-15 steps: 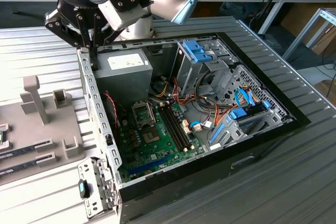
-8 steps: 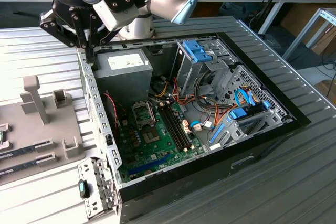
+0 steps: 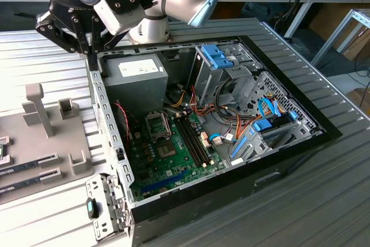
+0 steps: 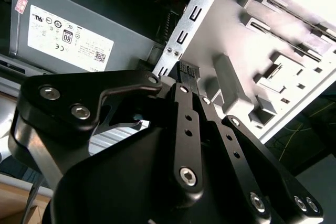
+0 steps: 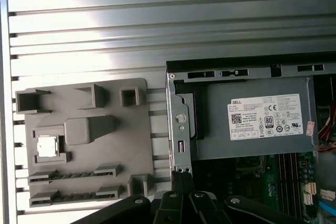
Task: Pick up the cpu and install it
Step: 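Reach for the cpu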
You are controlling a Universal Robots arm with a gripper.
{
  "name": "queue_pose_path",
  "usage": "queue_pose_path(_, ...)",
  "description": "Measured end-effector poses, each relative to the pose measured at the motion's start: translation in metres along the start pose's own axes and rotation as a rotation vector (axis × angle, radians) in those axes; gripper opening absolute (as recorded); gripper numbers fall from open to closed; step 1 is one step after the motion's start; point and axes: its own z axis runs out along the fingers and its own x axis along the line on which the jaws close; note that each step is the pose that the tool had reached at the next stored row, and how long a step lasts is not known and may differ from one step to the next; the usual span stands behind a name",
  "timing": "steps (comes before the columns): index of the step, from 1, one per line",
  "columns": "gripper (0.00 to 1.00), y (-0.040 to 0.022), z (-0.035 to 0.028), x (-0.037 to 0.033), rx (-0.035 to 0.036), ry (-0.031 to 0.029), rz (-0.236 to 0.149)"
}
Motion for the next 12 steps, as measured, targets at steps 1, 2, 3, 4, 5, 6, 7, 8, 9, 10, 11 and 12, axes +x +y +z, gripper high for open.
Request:
queue_pose_path(1,0.11,-0.0001,0.0000,0.0009,0.0000,0.0000,0.000)
queue_pose_path(2,0.11,-0.0001,0.0000,0.0016,0.0000,-0.0001,0.000)
queue_pose_path(3,0.11,-0.0002,0.0000,0.0024,0.0000,-0.0001,0.000)
queue_pose_path(4,0.11,-0.0002,0.0000,0.0031,0.0000,-0.0001,0.000)
queue_pose_path(5,0.11,-0.0003,0.0000,0.0039,0.0000,0.0000,0.000)
queue_pose_path(6,0.11,-0.0003,0.0000,0.0046,0.0000,0.0000,0.000)
queue_pose_path(7,0.11,-0.0005,0.0000,0.0065,-0.0001,-0.0001,0.000)
queue_pose_path(8,0.11,-0.0006,0.0000,0.0077,0.0000,-0.0001,0.000)
queue_pose_path(9,0.11,-0.0006,0.0000,0.0085,0.0000,0.0000,0.000)
queue_pose_path(10,0.11,-0.0007,0.0000,0.0092,0.0000,0.0000,0.000)
queue_pose_path(11,0.11,-0.0008,0.0000,0.0106,0.0000,-0.0001,0.000)
queue_pose_path(12,0.11,-0.0009,-0.0001,0.0121,0.0000,0.0000,0.000)
